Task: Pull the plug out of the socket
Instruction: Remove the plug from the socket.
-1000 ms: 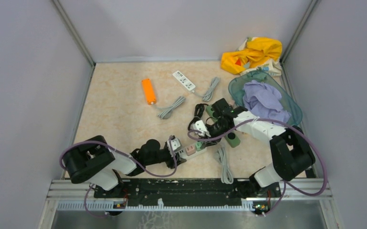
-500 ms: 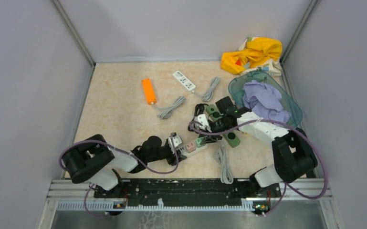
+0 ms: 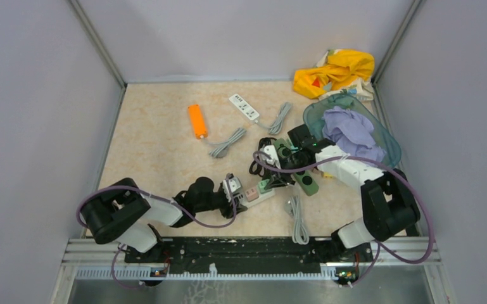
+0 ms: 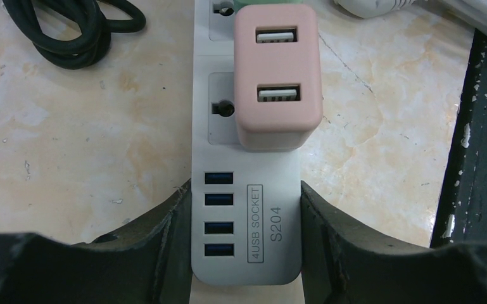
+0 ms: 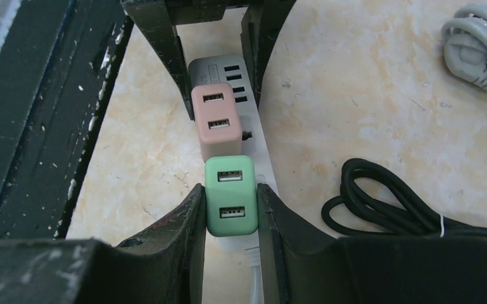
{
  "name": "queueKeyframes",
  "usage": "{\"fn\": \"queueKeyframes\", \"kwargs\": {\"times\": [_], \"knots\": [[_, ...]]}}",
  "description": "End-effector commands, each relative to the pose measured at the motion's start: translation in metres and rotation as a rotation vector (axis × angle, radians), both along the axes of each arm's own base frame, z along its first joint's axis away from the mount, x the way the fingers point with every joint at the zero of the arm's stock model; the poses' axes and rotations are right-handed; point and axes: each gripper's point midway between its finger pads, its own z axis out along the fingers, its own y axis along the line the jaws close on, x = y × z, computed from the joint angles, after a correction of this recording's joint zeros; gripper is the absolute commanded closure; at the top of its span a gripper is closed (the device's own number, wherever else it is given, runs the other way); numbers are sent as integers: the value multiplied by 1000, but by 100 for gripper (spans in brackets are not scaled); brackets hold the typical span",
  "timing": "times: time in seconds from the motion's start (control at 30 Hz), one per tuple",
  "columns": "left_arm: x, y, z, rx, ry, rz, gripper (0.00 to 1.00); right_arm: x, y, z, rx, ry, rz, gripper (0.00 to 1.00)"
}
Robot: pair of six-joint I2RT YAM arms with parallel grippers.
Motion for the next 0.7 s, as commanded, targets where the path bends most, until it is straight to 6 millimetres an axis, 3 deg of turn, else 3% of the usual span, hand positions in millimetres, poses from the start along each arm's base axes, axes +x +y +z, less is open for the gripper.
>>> {"fn": "queueKeyframes", "kwargs": {"times": [0.0,0.27,0.43,0.67], "knots": [[-9,21,-32,112,95,38,100,11,4,51,198,-8,-10,100],[-7,16,-32,116,101,25,100,26,4,55,171,2,-86,100],[-6,15,-31,129,97,11,100,13,15,29,117,-5,-56,100],[-7,16,-27,142,100,6,100,0,22,22,81,41,10,100]]}}
